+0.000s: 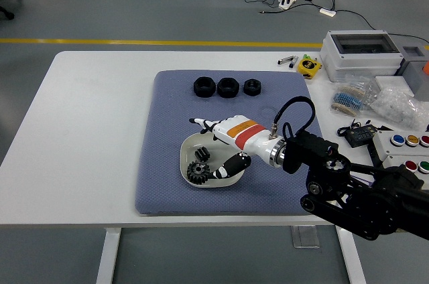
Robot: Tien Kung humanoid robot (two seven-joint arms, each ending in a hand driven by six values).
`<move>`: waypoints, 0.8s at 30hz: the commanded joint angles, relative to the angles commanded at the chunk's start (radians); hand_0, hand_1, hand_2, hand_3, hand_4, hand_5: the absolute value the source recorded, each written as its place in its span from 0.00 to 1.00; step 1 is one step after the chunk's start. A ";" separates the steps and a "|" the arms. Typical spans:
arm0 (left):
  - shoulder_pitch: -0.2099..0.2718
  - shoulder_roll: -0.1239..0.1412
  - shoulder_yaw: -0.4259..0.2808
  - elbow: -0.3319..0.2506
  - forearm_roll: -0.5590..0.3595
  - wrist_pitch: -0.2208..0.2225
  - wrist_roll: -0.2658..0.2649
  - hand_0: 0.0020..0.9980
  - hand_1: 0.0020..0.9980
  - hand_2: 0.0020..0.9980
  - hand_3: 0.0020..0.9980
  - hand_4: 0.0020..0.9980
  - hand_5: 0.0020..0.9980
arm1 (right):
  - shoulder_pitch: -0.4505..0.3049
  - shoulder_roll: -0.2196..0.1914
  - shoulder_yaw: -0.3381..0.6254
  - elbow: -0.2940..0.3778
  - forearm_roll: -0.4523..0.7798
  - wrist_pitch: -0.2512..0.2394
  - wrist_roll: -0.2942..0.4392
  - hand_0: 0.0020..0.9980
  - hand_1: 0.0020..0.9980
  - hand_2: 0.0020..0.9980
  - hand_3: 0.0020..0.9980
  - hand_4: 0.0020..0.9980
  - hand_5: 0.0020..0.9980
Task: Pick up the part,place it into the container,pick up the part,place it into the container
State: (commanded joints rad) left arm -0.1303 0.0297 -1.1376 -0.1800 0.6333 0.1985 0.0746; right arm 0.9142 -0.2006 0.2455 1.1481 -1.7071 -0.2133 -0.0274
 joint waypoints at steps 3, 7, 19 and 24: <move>-0.002 0.000 0.002 0.000 -0.002 0.000 -0.001 0.71 0.61 0.64 0.57 0.62 0.70 | -0.004 -0.004 0.018 0.001 0.000 -0.017 0.010 0.44 0.62 0.80 1.00 0.99 0.31; -0.003 0.000 0.002 0.000 -0.003 0.000 -0.001 0.71 0.61 0.64 0.57 0.62 0.70 | -0.015 -0.010 0.062 -0.002 0.014 -0.032 0.015 0.44 0.62 0.80 1.00 0.99 0.31; -0.011 -0.003 0.017 0.000 -0.022 0.001 -0.007 0.71 0.61 0.64 0.57 0.62 0.70 | -0.122 -0.056 0.262 0.021 0.451 -0.083 0.126 0.47 0.63 0.76 0.89 0.92 0.34; -0.015 -0.004 0.022 0.000 -0.019 0.002 -0.006 0.71 0.61 0.64 0.57 0.62 0.70 | -0.187 -0.076 0.371 0.075 0.665 -0.049 0.201 0.62 0.69 0.78 0.84 0.90 0.46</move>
State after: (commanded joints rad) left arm -0.1456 0.0262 -1.1156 -0.1800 0.6142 0.2007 0.0690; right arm 0.7275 -0.2764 0.6166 1.2228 -1.0417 -0.2628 0.1731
